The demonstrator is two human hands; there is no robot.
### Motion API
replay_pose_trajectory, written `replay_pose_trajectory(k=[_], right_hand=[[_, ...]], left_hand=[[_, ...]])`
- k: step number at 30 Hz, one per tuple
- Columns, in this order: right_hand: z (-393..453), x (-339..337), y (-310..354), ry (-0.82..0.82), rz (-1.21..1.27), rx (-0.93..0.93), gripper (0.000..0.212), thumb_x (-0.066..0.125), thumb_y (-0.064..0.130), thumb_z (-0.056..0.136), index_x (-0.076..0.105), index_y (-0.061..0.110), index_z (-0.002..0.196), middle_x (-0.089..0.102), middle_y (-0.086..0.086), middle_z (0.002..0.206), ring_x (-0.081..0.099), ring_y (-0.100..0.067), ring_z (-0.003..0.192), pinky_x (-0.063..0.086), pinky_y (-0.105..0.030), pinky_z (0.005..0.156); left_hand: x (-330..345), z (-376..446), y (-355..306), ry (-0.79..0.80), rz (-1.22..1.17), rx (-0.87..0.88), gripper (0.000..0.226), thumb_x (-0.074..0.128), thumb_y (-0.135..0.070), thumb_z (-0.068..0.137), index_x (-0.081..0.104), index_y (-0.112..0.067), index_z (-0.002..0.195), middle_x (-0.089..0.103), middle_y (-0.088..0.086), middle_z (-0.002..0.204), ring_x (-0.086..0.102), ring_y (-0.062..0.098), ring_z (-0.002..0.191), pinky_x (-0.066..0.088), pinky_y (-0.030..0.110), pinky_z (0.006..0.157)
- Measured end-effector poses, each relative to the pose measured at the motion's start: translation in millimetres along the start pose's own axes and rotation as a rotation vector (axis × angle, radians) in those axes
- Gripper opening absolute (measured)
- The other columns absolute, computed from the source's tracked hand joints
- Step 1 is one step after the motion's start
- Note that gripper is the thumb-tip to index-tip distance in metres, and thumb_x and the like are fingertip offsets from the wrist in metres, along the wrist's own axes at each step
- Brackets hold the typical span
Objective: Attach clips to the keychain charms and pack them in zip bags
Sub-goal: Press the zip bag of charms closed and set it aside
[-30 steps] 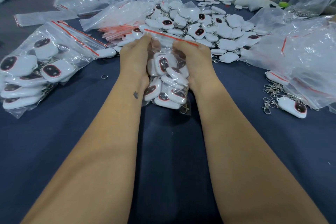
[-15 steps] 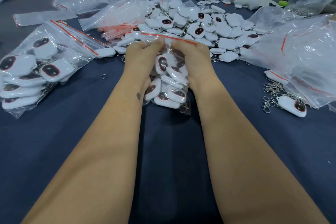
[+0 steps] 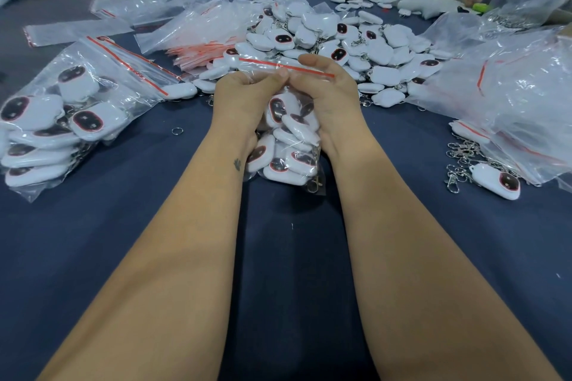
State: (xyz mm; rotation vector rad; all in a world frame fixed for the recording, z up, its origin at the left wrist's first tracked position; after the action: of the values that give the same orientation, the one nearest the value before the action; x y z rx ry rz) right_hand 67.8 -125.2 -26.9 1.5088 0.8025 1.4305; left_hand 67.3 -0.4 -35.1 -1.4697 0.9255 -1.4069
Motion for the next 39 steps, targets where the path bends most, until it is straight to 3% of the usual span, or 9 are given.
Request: replay_pose_trajectory(k=[7, 11, 15, 20, 27, 31, 33, 37, 39], right_hand=[[0.1, -0.9, -0.3, -0.014, -0.042, 0.012, 0.03, 0.073, -0.011, 0.077, 0.062, 0.011, 0.093, 0.068, -0.016, 0.087, 0.065, -0.027, 0.075, 0.056, -0.05, 0.086], [-0.1, 1.2, -0.7, 0.007, 0.015, 0.028, 0.032, 0.069, -0.01, 0.082, 0.06, 0.01, 0.105, 0.067, -0.021, 0.095, 0.065, -0.03, 0.081, 0.055, -0.05, 0.089], [0.0, -1.8, -1.1, -0.015, -0.012, -0.011, 0.031, 0.068, -0.01, 0.083, 0.056, 0.01, 0.105, 0.071, -0.015, 0.082, 0.068, -0.024, 0.071, 0.058, -0.043, 0.079], [1.6, -3.4, -3.9, -0.044, 0.005, 0.031, 0.023, 0.064, -0.007, 0.088, 0.057, 0.004, 0.106, 0.072, -0.011, 0.073, 0.07, -0.021, 0.068, 0.056, -0.046, 0.086], [1.3, -8.7, -0.9, -0.123, -0.05, -0.004, 0.023, 0.058, -0.006, 0.089, 0.057, 0.016, 0.095, 0.068, -0.028, 0.108, 0.069, -0.038, 0.094, 0.053, -0.052, 0.096], [0.0, -7.1, 0.7, -0.133, -0.088, -0.012, 0.014, 0.06, 0.006, 0.094, 0.058, 0.02, 0.096, 0.068, -0.024, 0.113, 0.068, -0.027, 0.084, 0.053, -0.052, 0.096], [-0.8, -6.6, 1.5, -0.137, -0.03, 0.003, 0.01, 0.059, 0.008, 0.095, 0.057, 0.018, 0.1, 0.072, -0.016, 0.097, 0.071, -0.024, 0.077, 0.054, -0.049, 0.094], [-1.6, -11.2, 4.9, -0.196, -0.136, -0.079, 0.018, 0.062, 0.004, 0.092, 0.057, 0.016, 0.106, 0.071, 0.004, 0.07, 0.068, -0.013, 0.066, 0.059, -0.031, 0.075], [-3.5, -8.8, 7.3, -0.172, -0.183, -0.109, 0.017, 0.059, 0.002, 0.093, 0.058, 0.011, 0.107, 0.071, 0.01, 0.066, 0.067, -0.006, 0.061, 0.055, -0.019, 0.062]], left_hand=[[-0.1, -2.4, 0.7, 0.004, -0.054, 0.008, 0.006, 0.069, -0.004, 0.089, 0.072, 0.001, 0.089, 0.071, 0.026, 0.097, 0.069, 0.038, 0.088, 0.058, 0.051, 0.083], [-2.5, 1.3, 1.7, -0.022, -0.122, -0.011, 0.004, 0.07, -0.003, 0.087, 0.071, -0.001, 0.085, 0.073, 0.016, 0.08, 0.071, 0.029, 0.074, 0.06, 0.039, 0.069], [-3.8, 6.9, 3.1, -0.05, -0.074, -0.037, 0.013, 0.072, -0.009, 0.087, 0.068, -0.003, 0.076, 0.072, 0.013, 0.071, 0.069, 0.025, 0.065, 0.059, 0.036, 0.064], [-10.7, 14.2, 4.8, -0.147, -0.073, -0.07, 0.019, 0.06, -0.021, 0.097, 0.064, -0.007, 0.084, 0.068, 0.014, 0.086, 0.066, 0.025, 0.08, 0.056, 0.048, 0.086], [-9.2, 13.4, 5.6, -0.149, -0.13, -0.11, 0.022, 0.058, -0.024, 0.099, 0.066, -0.005, 0.09, 0.071, 0.015, 0.096, 0.07, 0.029, 0.089, 0.056, 0.05, 0.089], [-11.0, 11.8, 3.8, -0.162, -0.213, -0.116, 0.028, 0.052, -0.03, 0.1, 0.067, -0.007, 0.106, 0.068, 0.02, 0.119, 0.065, 0.038, 0.11, 0.05, 0.057, 0.097], [-12.6, 10.4, 3.7, -0.192, -0.206, -0.121, 0.038, 0.051, -0.036, 0.101, 0.069, -0.004, 0.109, 0.068, 0.02, 0.119, 0.065, 0.038, 0.111, 0.051, 0.055, 0.097], [-12.1, 9.4, 3.9, -0.214, -0.055, -0.07, 0.057, 0.047, -0.035, 0.103, 0.073, -0.013, 0.058, 0.075, 0.009, 0.075, 0.072, 0.025, 0.073, 0.06, 0.036, 0.075], [-12.9, 8.7, 3.4, -0.249, -0.043, -0.056, 0.053, 0.048, -0.036, 0.103, 0.067, -0.011, 0.06, 0.074, 0.011, 0.077, 0.067, 0.023, 0.068, 0.061, 0.038, 0.074]])
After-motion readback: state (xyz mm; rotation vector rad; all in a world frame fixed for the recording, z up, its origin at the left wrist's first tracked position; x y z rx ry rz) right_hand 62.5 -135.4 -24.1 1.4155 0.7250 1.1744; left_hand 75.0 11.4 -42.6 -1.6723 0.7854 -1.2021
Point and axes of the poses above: each hand's wrist, its own z-axis towards the middle knuckle, its own x-axis out of the palm, y = z × x, the point moved 5 cm from there along z, towards the middle knuckle
